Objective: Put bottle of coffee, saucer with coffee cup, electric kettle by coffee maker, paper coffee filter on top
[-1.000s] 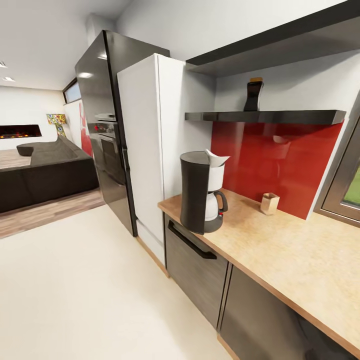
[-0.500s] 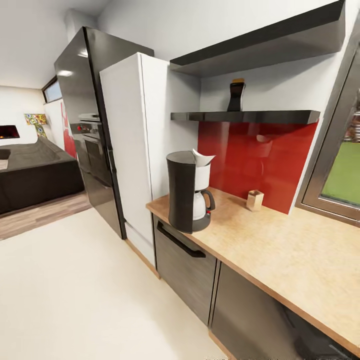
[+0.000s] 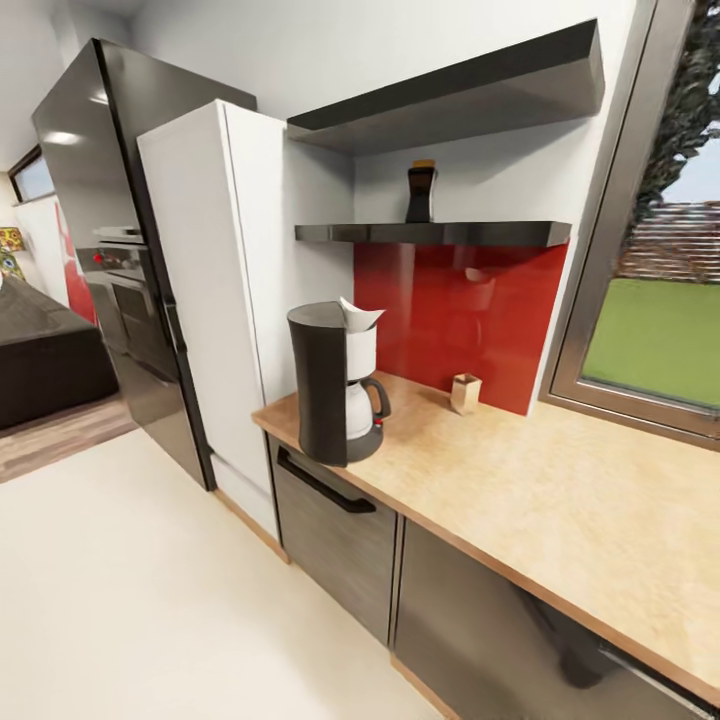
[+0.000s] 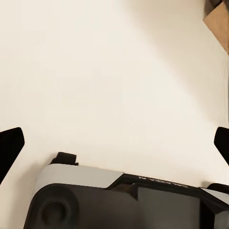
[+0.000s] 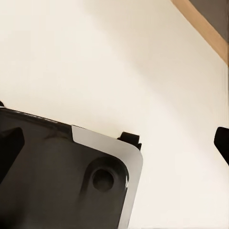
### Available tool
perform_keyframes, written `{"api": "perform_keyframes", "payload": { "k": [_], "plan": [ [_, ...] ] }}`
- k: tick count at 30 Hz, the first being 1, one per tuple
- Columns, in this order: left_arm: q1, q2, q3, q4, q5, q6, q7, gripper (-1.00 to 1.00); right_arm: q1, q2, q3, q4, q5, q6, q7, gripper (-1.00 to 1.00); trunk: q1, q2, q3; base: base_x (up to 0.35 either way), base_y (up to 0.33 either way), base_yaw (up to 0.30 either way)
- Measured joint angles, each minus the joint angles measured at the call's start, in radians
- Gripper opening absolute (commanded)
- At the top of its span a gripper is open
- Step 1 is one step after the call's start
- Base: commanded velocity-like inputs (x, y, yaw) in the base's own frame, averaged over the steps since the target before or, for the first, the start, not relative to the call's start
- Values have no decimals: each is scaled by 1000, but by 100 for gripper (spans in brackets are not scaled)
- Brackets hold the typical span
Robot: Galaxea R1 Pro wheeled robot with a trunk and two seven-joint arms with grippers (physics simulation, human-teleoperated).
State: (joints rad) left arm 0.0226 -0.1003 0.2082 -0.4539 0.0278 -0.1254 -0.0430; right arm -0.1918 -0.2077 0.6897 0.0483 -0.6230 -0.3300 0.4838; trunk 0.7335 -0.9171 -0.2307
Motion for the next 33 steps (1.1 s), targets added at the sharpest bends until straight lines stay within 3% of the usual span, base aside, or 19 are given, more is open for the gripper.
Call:
{"api": "perform_keyframes", "payload": {
  "k": [13,27,33],
  "plan": [
    [0,0,0,0,0,0,0,100,0,0,0,0,0,0,0,100,0,0,0,3,14,-205],
    [0,1,0,0,0,0,0,100,0,-2,0,0,2,1,-2,100,0,0,0,84,267,-13],
    [0,0,0,0,0,0,0,100,0,-2,0,0,2,0,0,100,0,0,0,24,85,-151]
  ]
}}
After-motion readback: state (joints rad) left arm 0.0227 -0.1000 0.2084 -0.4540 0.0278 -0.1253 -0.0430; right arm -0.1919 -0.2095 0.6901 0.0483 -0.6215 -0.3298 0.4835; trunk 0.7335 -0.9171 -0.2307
